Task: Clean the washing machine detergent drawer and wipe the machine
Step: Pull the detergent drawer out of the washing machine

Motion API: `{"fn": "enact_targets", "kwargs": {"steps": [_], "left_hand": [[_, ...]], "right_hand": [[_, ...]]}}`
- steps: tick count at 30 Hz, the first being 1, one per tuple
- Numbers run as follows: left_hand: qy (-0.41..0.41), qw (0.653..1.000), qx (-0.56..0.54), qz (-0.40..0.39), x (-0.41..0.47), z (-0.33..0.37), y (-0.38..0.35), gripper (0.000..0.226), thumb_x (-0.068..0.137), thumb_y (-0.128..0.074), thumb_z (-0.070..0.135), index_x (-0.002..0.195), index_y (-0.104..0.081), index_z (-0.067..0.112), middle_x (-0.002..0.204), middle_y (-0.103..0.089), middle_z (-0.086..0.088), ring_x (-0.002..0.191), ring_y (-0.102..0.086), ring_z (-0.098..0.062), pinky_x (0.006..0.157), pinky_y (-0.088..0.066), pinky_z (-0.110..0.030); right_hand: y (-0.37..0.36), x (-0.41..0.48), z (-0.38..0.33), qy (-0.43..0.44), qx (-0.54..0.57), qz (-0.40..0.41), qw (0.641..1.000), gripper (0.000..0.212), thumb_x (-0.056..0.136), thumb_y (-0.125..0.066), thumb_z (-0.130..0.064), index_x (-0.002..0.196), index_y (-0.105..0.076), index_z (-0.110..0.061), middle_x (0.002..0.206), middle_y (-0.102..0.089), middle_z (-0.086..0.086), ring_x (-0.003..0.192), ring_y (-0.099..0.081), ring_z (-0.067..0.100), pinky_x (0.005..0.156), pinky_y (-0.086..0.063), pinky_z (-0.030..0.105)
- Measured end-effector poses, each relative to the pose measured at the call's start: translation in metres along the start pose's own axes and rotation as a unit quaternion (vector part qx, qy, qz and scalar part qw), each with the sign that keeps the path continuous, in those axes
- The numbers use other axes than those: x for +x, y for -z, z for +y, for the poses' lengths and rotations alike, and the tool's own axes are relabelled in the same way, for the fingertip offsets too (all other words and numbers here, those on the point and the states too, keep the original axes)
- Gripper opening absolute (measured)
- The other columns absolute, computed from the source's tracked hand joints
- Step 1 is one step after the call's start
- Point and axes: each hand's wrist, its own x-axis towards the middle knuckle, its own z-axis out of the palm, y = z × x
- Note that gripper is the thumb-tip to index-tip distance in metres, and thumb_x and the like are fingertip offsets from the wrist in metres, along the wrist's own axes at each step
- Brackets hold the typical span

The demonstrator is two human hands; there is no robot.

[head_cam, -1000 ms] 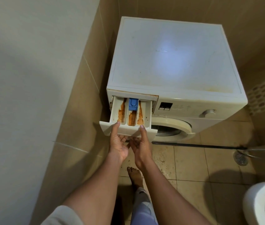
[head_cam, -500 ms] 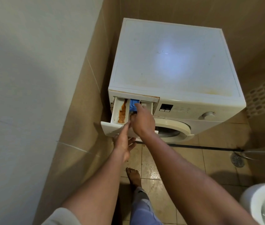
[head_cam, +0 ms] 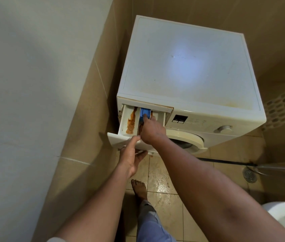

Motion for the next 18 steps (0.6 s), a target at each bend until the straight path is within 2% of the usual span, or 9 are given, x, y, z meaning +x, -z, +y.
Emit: {"fn": "enact_targets", "kwargs": {"steps": [4, 11, 18], "left_hand": [[-0.006, 1.0, -0.005, 0.005, -0.004, 0.001, -0.003, 0.041, 0.085, -0.073, 0.022, 0.122, -0.055, 0.015, 0.123, -0.061, -0.022, 0.115, -0.063, -0.032, 0.098, -0.057, -0.049], [-0.002, 1.0, -0.002, 0.007, -0.011, 0.009, -0.007, 0.04, 0.087, -0.072, 0.023, 0.12, -0.053, 0.014, 0.113, -0.062, -0.02, 0.107, -0.064, -0.03, 0.099, -0.056, -0.047], [-0.002, 1.0, 0.002, 0.009, -0.01, 0.007, -0.005, 0.052, 0.087, -0.071, 0.022, 0.132, -0.049, 0.009, 0.117, -0.062, -0.022, 0.108, -0.064, -0.03, 0.098, -0.057, -0.044]], "right_hand": [[0.001, -0.006, 0.002, -0.003, 0.01, -0.003, 1.0, 0.08, 0.09, -0.064, -0.024, 0.156, -0.019, -0.023, 0.145, -0.04, 0.011, 0.12, -0.05, 0.031, 0.086, -0.054, 0.042], [0.011, -0.004, 0.002, 0.013, -0.02, -0.006, 1.0, 0.074, 0.091, -0.064, -0.03, 0.154, -0.027, -0.019, 0.142, -0.047, 0.01, 0.118, -0.053, 0.029, 0.089, -0.054, 0.041], [0.005, -0.005, 0.001, 0.011, -0.027, -0.004, 1.0, 0.078, 0.091, -0.065, -0.031, 0.155, -0.022, -0.017, 0.145, -0.044, 0.01, 0.12, -0.051, 0.03, 0.087, -0.051, 0.041]]}}
